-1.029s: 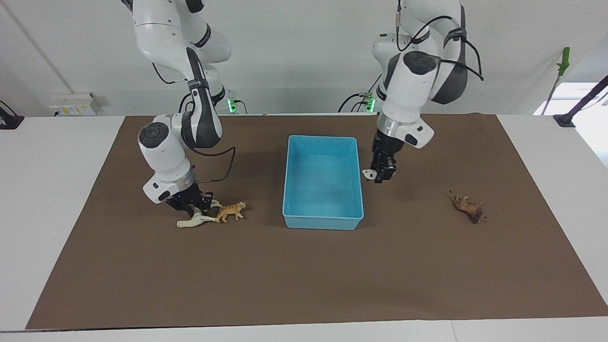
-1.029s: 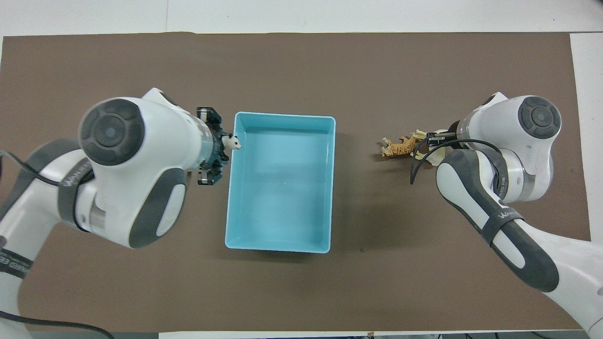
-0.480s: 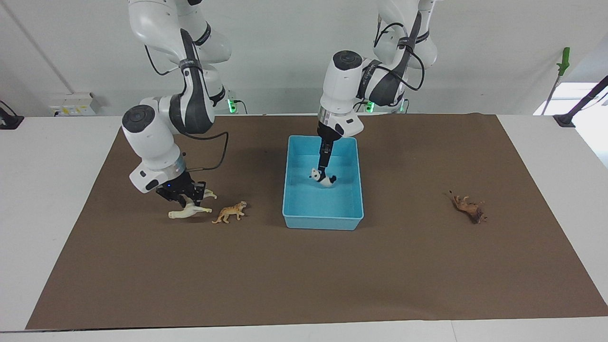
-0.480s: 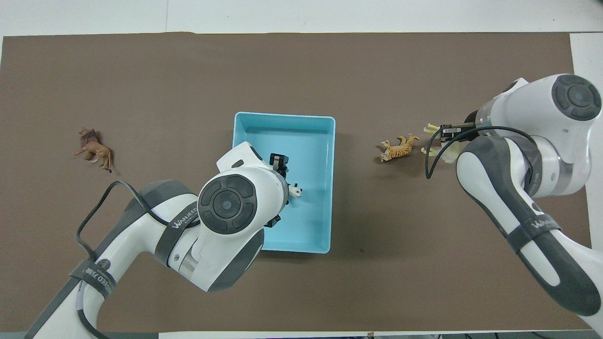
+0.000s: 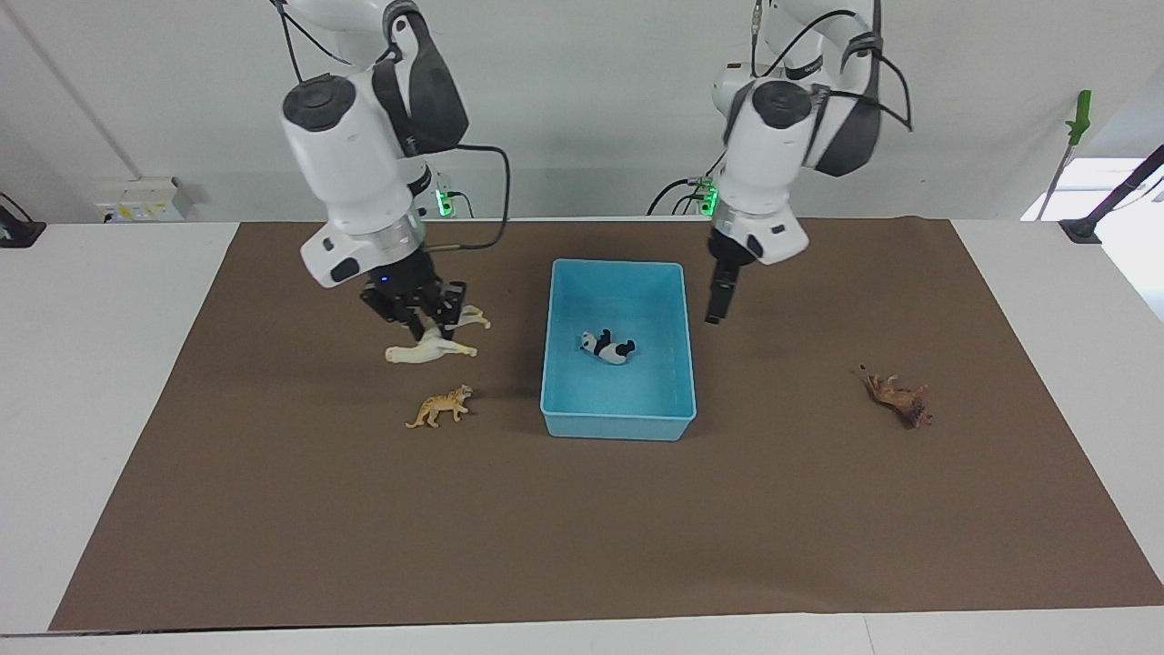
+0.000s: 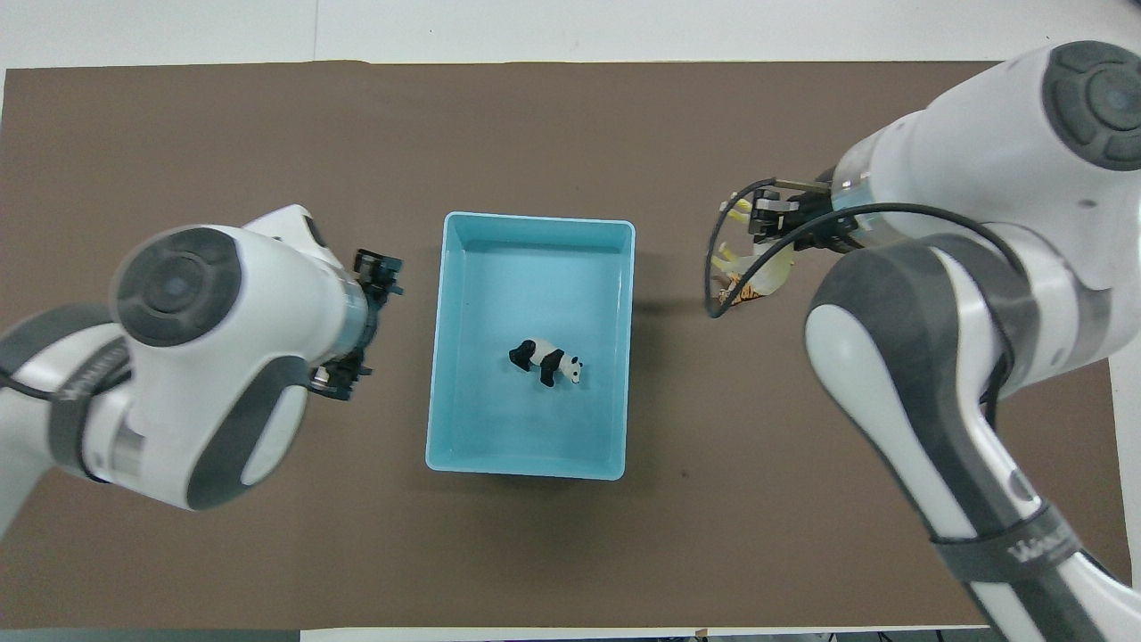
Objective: Put all toys into storage box
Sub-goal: 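Drop the white horse in the box while the left gripper reaches the brown horse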
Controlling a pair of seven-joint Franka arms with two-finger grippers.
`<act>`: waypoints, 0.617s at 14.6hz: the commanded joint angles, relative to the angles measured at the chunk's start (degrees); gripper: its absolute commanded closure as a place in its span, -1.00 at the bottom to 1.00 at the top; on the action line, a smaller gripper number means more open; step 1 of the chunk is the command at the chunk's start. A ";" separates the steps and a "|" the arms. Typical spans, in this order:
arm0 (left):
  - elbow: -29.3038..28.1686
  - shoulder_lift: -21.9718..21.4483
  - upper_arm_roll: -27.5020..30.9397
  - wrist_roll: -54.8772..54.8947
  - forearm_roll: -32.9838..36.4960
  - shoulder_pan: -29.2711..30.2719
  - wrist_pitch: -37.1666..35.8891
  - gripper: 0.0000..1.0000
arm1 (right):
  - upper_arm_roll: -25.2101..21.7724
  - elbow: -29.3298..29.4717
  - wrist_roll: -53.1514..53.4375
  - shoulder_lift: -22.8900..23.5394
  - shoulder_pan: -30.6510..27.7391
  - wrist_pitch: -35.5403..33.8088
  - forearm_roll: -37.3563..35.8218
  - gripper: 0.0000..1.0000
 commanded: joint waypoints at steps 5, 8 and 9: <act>-1.98 3.87 -0.68 43.77 0.01 20.25 8.66 -1.00 | -0.27 2.41 19.27 2.81 17.48 1.55 -1.93 0.53; -1.28 9.14 -0.59 54.15 0.18 24.83 15.70 -1.00 | -0.44 2.23 19.45 2.29 19.68 -2.55 -3.25 -1.00; -0.58 11.60 -0.59 54.08 2.10 24.92 18.16 -1.00 | -0.44 3.19 19.36 2.29 19.77 -6.06 -4.74 -1.00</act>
